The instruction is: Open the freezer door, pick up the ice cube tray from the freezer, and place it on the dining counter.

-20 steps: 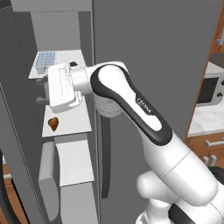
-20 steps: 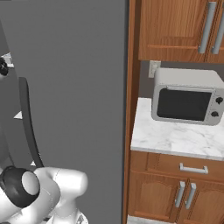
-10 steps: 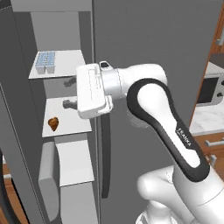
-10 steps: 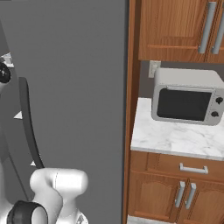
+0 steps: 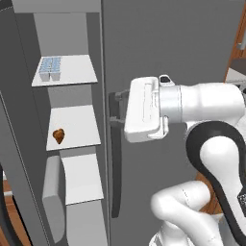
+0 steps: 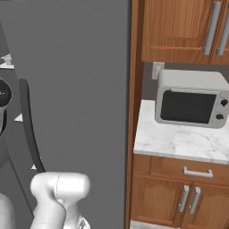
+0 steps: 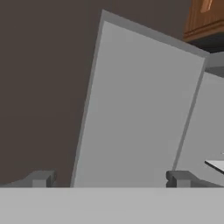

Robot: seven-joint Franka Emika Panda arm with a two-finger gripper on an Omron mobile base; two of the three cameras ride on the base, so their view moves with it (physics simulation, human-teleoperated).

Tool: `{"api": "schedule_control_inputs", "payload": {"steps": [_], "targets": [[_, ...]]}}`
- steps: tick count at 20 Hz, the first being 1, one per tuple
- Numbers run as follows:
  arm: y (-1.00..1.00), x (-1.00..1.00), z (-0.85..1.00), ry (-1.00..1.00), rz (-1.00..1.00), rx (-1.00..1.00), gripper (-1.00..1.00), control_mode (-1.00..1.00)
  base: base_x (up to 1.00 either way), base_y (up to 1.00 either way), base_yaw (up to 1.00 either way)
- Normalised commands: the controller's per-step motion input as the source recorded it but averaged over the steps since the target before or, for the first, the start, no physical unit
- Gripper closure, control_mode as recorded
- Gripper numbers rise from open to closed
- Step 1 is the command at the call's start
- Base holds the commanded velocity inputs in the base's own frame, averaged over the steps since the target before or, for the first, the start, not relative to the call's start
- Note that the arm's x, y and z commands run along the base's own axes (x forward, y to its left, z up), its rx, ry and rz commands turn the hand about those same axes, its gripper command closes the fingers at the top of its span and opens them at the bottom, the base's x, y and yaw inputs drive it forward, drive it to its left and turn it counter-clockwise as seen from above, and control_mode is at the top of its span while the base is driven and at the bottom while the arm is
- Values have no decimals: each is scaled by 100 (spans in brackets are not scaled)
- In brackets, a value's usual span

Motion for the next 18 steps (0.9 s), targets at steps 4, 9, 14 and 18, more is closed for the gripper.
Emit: {"api": "schedule_control_inputs", "payload": {"steps": [4,9,14,18], "targets": [[-74,-24,2,9,-28,-4,-100,-100,0,0,0],[-65,-17,0,10,-29,-6,-100,-100,0,0,0],[-45,-13,0,12,-31,-12,-100,-100,0,0,0],[-41,-12,0,8,-31,-11,-100,-100,0,0,0]]}}
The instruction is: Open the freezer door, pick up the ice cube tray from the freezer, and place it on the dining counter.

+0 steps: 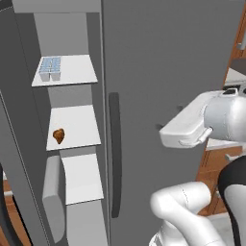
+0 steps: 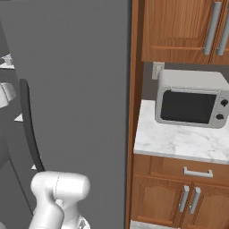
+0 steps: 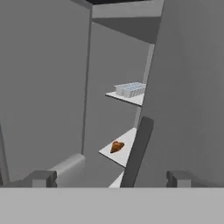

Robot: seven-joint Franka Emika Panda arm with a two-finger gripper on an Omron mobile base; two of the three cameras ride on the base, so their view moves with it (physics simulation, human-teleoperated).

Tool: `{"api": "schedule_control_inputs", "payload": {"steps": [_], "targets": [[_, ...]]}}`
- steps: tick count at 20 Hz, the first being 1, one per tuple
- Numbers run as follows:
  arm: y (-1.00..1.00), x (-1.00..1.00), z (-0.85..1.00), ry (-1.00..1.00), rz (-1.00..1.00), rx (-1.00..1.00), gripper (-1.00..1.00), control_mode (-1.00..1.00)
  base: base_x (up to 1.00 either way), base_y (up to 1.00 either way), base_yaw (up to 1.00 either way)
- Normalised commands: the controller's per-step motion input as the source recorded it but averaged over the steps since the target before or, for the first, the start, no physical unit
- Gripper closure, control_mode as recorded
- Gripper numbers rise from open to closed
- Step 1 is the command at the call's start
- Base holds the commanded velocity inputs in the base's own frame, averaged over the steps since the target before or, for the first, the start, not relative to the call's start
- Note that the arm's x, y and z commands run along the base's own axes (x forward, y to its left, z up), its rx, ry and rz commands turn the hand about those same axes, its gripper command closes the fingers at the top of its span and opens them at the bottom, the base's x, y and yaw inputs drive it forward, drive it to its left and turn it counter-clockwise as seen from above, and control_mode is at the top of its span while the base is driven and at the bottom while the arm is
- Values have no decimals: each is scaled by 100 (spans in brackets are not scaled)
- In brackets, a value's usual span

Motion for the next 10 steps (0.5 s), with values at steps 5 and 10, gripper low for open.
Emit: {"api": "schedule_control_inputs", "payload": {"steps": [5,10], "targets": [[-40,-6,-1,7,-33,-12,-100,-100,0,0,0],[-50,0,0,6,-36,-11,-100,-100,0,0,0]]}}
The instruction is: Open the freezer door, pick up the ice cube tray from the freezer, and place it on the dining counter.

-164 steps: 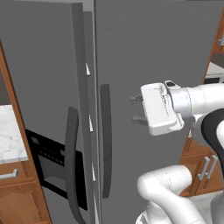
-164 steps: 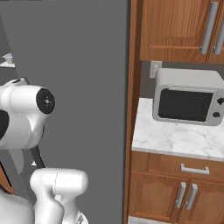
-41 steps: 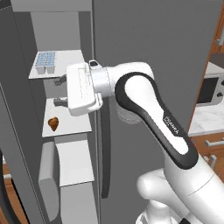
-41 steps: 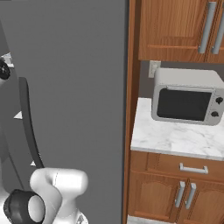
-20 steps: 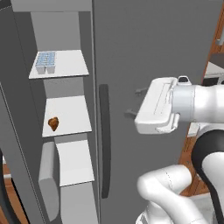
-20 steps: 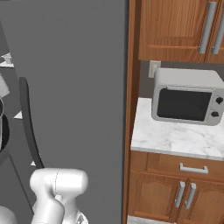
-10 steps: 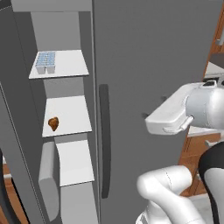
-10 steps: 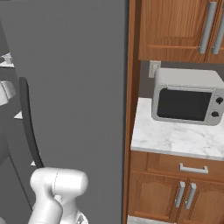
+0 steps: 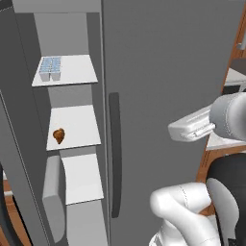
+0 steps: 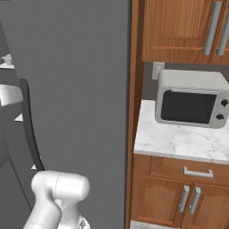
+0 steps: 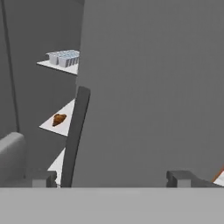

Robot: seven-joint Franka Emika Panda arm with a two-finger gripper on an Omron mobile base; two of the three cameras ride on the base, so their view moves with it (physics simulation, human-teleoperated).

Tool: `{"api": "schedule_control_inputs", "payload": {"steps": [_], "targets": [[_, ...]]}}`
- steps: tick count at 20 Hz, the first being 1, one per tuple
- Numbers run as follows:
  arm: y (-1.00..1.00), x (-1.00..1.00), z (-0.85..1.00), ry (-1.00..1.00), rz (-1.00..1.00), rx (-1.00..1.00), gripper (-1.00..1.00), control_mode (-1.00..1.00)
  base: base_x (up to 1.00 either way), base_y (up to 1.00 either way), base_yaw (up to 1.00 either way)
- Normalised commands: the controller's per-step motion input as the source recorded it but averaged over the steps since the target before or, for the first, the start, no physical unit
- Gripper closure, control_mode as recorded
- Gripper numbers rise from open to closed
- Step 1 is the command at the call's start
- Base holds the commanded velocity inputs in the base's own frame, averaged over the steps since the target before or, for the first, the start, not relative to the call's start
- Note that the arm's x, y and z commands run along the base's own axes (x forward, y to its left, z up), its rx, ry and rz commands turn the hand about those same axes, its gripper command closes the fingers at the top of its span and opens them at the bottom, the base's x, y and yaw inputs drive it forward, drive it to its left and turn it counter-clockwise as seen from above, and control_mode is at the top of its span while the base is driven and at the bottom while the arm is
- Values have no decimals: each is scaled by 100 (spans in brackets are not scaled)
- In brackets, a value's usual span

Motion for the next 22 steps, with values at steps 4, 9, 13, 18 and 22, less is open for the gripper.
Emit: {"api": "schedule_control_inputs", "payload": {"steps": [4,9,13,18,22], "targets": [[-80,0,0,4,-27,-4,-100,-100,0,0,0],[-59,4,-25,0,-12,-1,-100,-100,0,0,0],[-25,18,-34,0,-6,8,-100,-100,0,0,0],[-1,3,-24,-2,-15,17,-100,-100,0,0,0],[3,5,0,0,-20,11,-100,-100,0,0,0]]}}
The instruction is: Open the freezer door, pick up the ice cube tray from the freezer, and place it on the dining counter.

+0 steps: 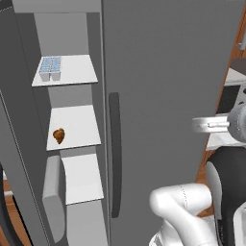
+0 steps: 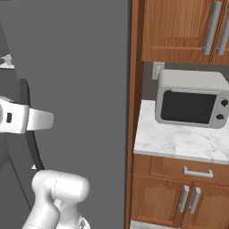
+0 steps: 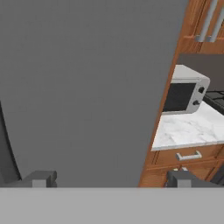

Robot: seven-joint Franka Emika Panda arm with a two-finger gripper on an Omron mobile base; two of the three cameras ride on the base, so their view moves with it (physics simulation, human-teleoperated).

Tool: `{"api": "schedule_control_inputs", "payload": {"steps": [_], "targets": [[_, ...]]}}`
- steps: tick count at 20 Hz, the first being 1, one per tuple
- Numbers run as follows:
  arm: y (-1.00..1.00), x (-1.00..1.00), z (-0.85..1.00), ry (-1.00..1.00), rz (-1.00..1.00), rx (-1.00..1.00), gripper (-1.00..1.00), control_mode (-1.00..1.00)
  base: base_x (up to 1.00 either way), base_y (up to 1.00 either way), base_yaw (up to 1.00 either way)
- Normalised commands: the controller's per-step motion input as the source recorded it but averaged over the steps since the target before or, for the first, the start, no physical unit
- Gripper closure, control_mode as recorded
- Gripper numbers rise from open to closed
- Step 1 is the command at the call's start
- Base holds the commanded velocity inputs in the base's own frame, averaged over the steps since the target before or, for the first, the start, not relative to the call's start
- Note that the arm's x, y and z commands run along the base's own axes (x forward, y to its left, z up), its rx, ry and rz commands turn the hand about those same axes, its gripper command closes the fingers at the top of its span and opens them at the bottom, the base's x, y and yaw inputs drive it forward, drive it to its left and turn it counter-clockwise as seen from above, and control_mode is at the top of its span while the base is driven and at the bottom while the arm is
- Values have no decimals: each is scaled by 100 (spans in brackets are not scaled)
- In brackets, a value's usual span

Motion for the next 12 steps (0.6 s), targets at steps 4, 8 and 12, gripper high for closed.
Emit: {"api": "schedule_control_inputs", "payload": {"steps": [4,8,12], "targets": [[-5,0,4,0,-6,16,-100,-100,0,0,0],[-8,0,8,2,1,14,-100,-100,0,0,0],[-2,0,4,5,6,6,-100,-100,0,0,0]]}}
